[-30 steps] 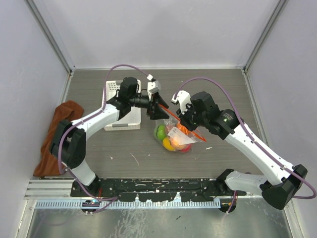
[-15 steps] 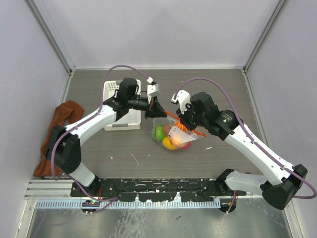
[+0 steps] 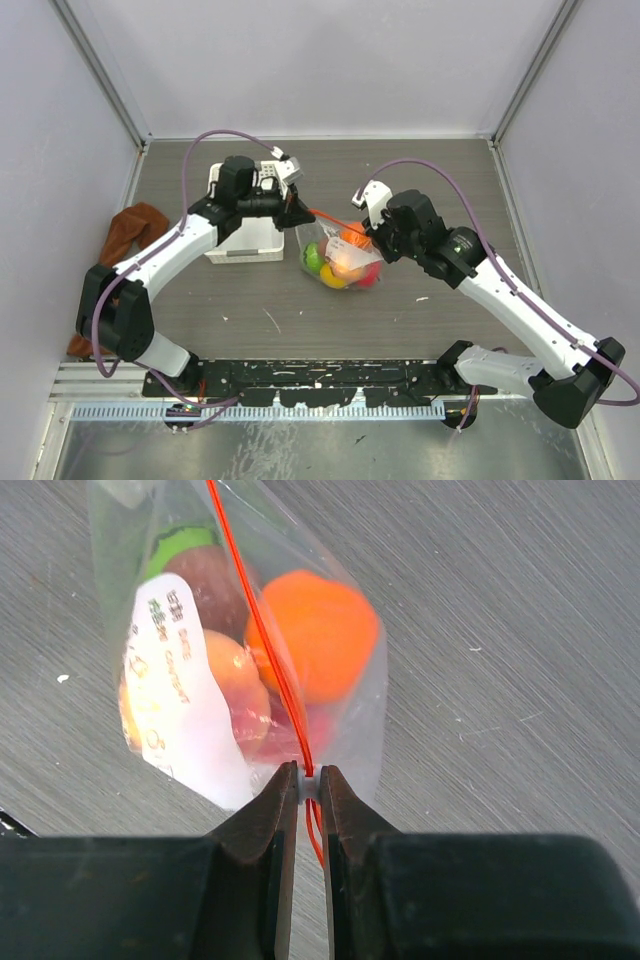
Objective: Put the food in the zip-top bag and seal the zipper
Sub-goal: Zip the zipper food storage bag at the center of the board.
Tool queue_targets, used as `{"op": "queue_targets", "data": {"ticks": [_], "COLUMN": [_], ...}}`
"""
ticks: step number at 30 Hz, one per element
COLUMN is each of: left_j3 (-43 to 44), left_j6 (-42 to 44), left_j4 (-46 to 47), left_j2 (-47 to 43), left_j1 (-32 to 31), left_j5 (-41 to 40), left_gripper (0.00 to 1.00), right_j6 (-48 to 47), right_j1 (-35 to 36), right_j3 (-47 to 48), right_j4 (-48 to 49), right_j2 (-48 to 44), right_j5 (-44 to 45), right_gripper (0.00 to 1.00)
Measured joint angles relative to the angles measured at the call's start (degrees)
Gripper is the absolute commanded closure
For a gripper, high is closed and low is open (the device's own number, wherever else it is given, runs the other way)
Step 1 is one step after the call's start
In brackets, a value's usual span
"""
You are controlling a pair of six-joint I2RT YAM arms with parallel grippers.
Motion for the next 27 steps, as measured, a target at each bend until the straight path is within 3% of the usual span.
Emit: {"op": "queue_targets", "data": {"ticks": [17, 27], "left_j3": [0.2, 14.7], "left_j6": [-3.1, -3.0], "left_j4": [-0.7, -2.1], "left_j2": [-0.4, 9.4], "left_j1": [3.4, 3.4], "left_j5": [-5.9, -8.2], "left_gripper": [1.00, 1.00], "right_j6": [3.0, 2.9], "right_j1": [-2.9, -8.4], "right_j3": [-0.5, 2.0], "right_j4": [0.8, 10.0], "right_j2": [1.2, 7.2], "right_j5": [10.6, 14.3], "right_gripper": [1.00, 1.00]}}
